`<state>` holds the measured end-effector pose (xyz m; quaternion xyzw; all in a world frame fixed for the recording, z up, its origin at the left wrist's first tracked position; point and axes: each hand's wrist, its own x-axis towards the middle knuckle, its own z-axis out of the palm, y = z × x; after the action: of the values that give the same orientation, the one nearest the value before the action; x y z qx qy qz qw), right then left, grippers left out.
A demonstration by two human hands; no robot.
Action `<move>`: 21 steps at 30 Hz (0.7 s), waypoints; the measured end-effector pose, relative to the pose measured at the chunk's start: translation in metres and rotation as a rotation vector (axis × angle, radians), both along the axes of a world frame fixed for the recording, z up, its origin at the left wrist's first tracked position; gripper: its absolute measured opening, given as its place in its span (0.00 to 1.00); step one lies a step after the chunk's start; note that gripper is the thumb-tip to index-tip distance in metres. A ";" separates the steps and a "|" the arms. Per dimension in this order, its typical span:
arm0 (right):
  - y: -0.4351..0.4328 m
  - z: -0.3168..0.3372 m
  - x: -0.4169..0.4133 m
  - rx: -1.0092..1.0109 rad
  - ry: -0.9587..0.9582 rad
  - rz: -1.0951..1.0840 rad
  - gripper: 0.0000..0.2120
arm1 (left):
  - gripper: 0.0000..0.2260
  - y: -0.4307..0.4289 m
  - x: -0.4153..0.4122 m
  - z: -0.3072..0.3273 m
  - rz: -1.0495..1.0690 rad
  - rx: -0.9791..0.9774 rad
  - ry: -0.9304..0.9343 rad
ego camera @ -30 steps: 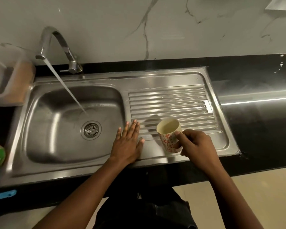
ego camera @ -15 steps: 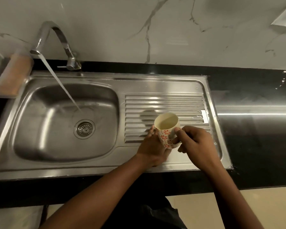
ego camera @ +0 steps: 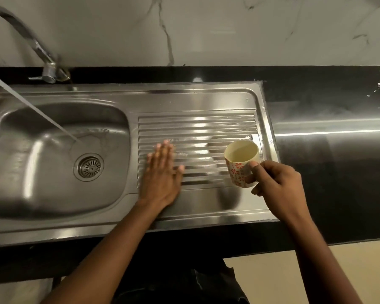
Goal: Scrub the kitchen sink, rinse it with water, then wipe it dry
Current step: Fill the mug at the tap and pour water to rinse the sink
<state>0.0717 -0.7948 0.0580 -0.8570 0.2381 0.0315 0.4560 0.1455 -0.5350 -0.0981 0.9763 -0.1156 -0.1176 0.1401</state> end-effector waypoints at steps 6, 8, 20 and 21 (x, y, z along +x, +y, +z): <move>-0.010 -0.011 0.003 0.027 -0.007 -0.029 0.14 | 0.33 -0.002 0.022 0.016 0.083 0.059 -0.004; -0.013 -0.013 0.001 0.027 -0.022 -0.047 0.13 | 0.31 -0.044 0.040 0.023 -0.023 -0.060 -0.023; -0.023 -0.010 0.010 -0.013 -0.095 -0.127 0.13 | 0.28 -0.202 0.135 0.010 -0.478 0.024 0.043; -0.021 -0.012 0.012 -0.007 -0.093 -0.120 0.13 | 0.28 -0.195 0.138 0.009 -0.472 0.034 0.029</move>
<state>0.0839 -0.8159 0.0464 -0.8433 0.2676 -0.0366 0.4646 0.2835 -0.7304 -0.0893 0.9226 -0.3368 -0.1631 0.0940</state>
